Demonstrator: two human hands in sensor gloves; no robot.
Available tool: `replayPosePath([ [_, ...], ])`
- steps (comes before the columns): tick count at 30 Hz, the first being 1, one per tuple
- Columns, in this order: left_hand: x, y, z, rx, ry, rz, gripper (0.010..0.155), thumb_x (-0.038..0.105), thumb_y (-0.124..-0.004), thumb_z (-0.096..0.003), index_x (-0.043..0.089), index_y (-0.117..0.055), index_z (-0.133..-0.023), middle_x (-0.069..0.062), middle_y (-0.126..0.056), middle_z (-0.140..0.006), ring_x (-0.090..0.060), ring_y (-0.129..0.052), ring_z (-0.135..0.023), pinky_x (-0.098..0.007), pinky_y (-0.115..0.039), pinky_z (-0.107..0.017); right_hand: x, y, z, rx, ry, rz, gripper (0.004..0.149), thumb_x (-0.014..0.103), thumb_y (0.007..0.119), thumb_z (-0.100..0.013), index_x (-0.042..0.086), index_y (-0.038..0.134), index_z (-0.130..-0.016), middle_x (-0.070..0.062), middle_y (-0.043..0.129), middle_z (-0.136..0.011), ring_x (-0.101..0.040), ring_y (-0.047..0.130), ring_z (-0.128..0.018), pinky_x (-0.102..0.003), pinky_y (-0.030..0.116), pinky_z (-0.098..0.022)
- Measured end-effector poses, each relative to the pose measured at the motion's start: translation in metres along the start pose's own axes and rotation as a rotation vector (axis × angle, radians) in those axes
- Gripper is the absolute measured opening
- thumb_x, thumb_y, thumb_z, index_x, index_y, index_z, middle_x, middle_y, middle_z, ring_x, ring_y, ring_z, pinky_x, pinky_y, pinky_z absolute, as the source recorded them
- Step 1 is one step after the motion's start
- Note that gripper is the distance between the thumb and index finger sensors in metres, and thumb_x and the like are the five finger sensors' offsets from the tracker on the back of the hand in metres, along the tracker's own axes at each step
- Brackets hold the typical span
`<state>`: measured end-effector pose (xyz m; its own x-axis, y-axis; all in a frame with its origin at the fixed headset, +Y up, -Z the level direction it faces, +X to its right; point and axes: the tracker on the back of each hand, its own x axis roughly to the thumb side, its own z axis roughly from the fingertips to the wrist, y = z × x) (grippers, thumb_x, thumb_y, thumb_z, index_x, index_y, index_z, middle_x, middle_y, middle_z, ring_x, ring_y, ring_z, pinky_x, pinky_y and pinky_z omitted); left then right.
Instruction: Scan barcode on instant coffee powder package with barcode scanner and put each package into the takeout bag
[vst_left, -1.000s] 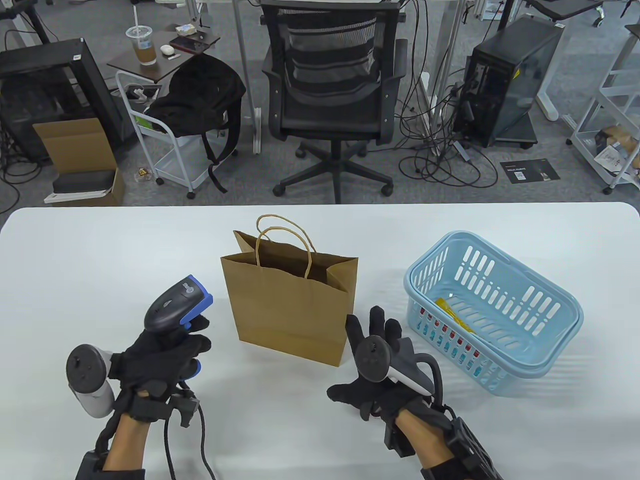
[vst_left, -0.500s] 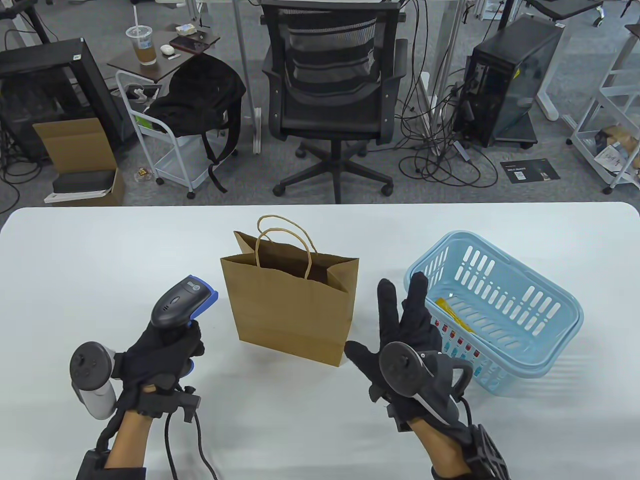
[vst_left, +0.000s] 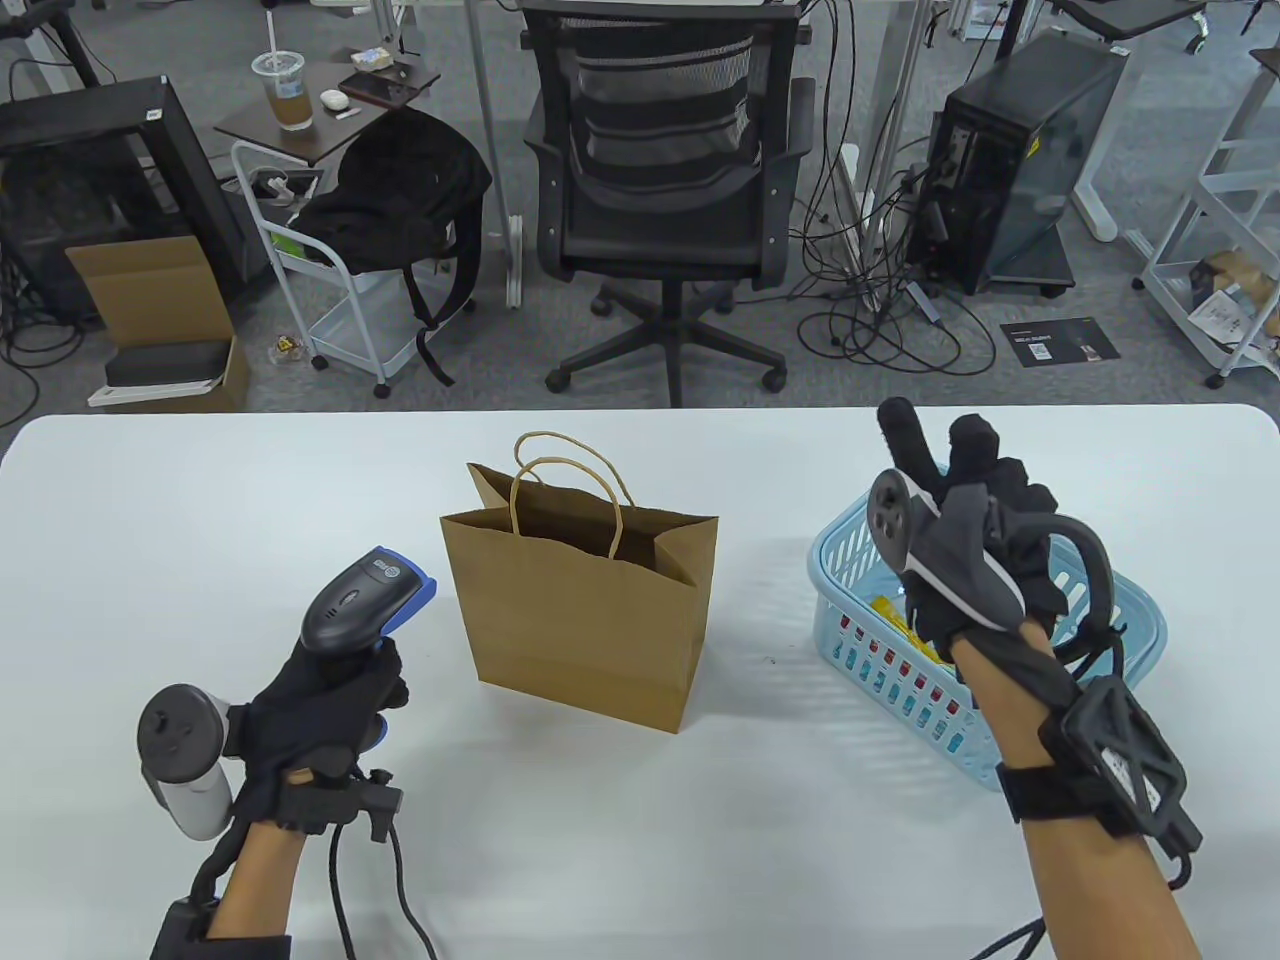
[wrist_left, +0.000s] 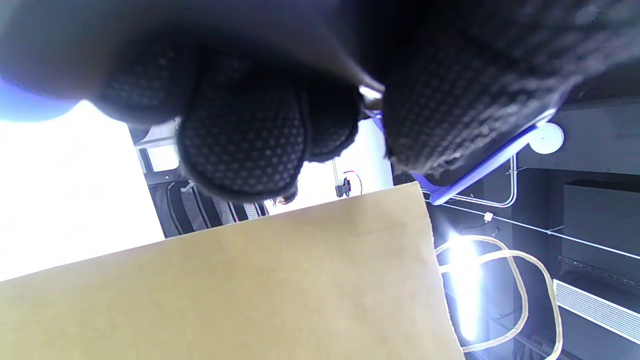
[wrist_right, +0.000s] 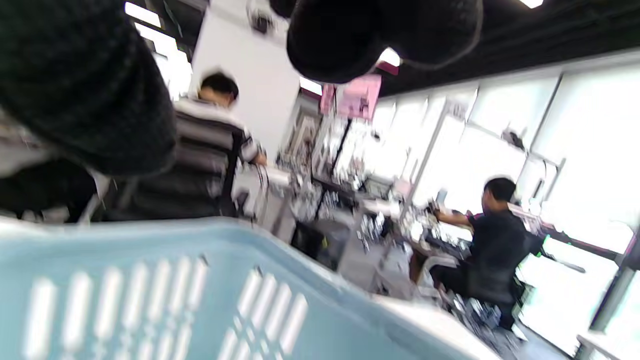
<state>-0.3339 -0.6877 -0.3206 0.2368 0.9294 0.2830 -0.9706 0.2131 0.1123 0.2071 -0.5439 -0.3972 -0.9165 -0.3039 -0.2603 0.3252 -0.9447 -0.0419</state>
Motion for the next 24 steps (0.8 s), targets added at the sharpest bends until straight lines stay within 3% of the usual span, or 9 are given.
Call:
replayPosePath([
  [1, -0.001, -0.001, 0.000, -0.006, 0.004, -0.006, 0.060, 0.049, -0.092, -0.0443, 0.031, -0.069, -0.097, 0.008, -0.094, -0.076, -0.016, -0.109, -0.049, -0.038, -0.090, -0.043, -0.002, 0.016, -0.014, 0.075, 0.003, 0.026, 0.110, 0.054, 0.103, -0.038, 0.052, 0.020, -0.112, -0.003, 0.056, -0.112, -0.020, 0.087, -0.060, -0.041, 0.078, -0.048],
  [3, -0.001, -0.002, -0.001, -0.014, 0.009, -0.018, 0.060, 0.049, -0.092, -0.0444, 0.031, -0.069, -0.097, 0.007, -0.094, -0.076, -0.016, -0.109, -0.049, -0.038, -0.090, -0.043, -0.004, 0.047, -0.034, 0.174, 0.001, 0.087, 0.099, 0.053, 0.101, -0.038, 0.051, 0.035, -0.112, -0.001, 0.061, -0.110, -0.019, 0.089, -0.057, -0.039, 0.079, -0.045],
  [4, -0.001, -0.002, -0.001, -0.015, 0.009, -0.021, 0.061, 0.049, -0.092, -0.0443, 0.031, -0.069, -0.097, 0.008, -0.094, -0.076, -0.016, -0.109, -0.049, -0.039, -0.090, -0.043, -0.004, 0.060, -0.041, 0.211, -0.014, 0.113, 0.089, 0.051, 0.100, -0.038, 0.049, 0.047, -0.110, 0.002, 0.072, -0.105, -0.017, 0.091, -0.052, -0.038, 0.080, -0.042],
  [7, -0.002, -0.003, -0.001, -0.021, 0.014, -0.032, 0.061, 0.049, -0.092, -0.0442, 0.031, -0.069, -0.097, 0.007, -0.094, -0.076, -0.017, -0.109, -0.049, -0.039, -0.090, -0.043, -0.003, 0.103, -0.059, 0.387, -0.035, 0.112, 0.078, 0.049, 0.098, -0.040, 0.044, 0.057, -0.106, 0.005, 0.088, -0.092, -0.016, 0.097, -0.047, -0.036, 0.082, -0.037],
  [10, -0.002, -0.004, -0.001, -0.029, 0.021, -0.038, 0.061, 0.049, -0.092, -0.0441, 0.031, -0.069, -0.097, 0.008, -0.094, -0.076, -0.017, -0.109, -0.049, -0.039, -0.090, -0.043, -0.003, 0.132, -0.067, 0.447, -0.028, 0.078, 0.069, 0.050, 0.097, -0.039, 0.042, 0.066, -0.100, 0.006, 0.094, -0.087, -0.016, 0.099, -0.044, -0.035, 0.083, -0.034],
  [13, -0.002, -0.005, -0.002, -0.041, 0.025, -0.044, 0.060, 0.049, -0.092, -0.0442, 0.031, -0.069, -0.097, 0.008, -0.095, -0.076, -0.017, -0.109, -0.049, -0.039, -0.090, -0.043, -0.004, 0.149, -0.073, 0.543, -0.015, 0.032, 0.059, 0.053, 0.096, -0.038, 0.041, 0.078, -0.093, 0.005, 0.098, -0.084, -0.018, 0.100, -0.046, -0.035, 0.083, -0.036],
  [20, -0.004, -0.008, -0.003, -0.062, 0.036, -0.064, 0.061, 0.050, -0.092, -0.0438, 0.031, -0.070, -0.097, 0.007, -0.095, -0.076, -0.017, -0.109, -0.049, -0.039, -0.090, -0.043, 0.005, 0.184, -0.076, 0.687, -0.033, -0.048, 0.066, 0.059, 0.093, -0.036, 0.039, 0.077, -0.097, 0.001, 0.091, -0.095, -0.019, 0.099, -0.059, -0.037, 0.083, -0.043],
  [24, -0.004, -0.009, -0.003, -0.055, 0.039, -0.058, 0.062, 0.049, -0.092, -0.0439, 0.030, -0.068, -0.098, 0.007, -0.094, -0.076, -0.017, -0.109, -0.050, -0.039, -0.089, -0.044, 0.010, 0.193, -0.074, 0.715, -0.058, -0.097, 0.062, 0.057, 0.094, -0.035, 0.042, 0.081, -0.093, 0.000, 0.084, -0.101, -0.020, 0.098, -0.066, -0.038, 0.084, -0.045],
])
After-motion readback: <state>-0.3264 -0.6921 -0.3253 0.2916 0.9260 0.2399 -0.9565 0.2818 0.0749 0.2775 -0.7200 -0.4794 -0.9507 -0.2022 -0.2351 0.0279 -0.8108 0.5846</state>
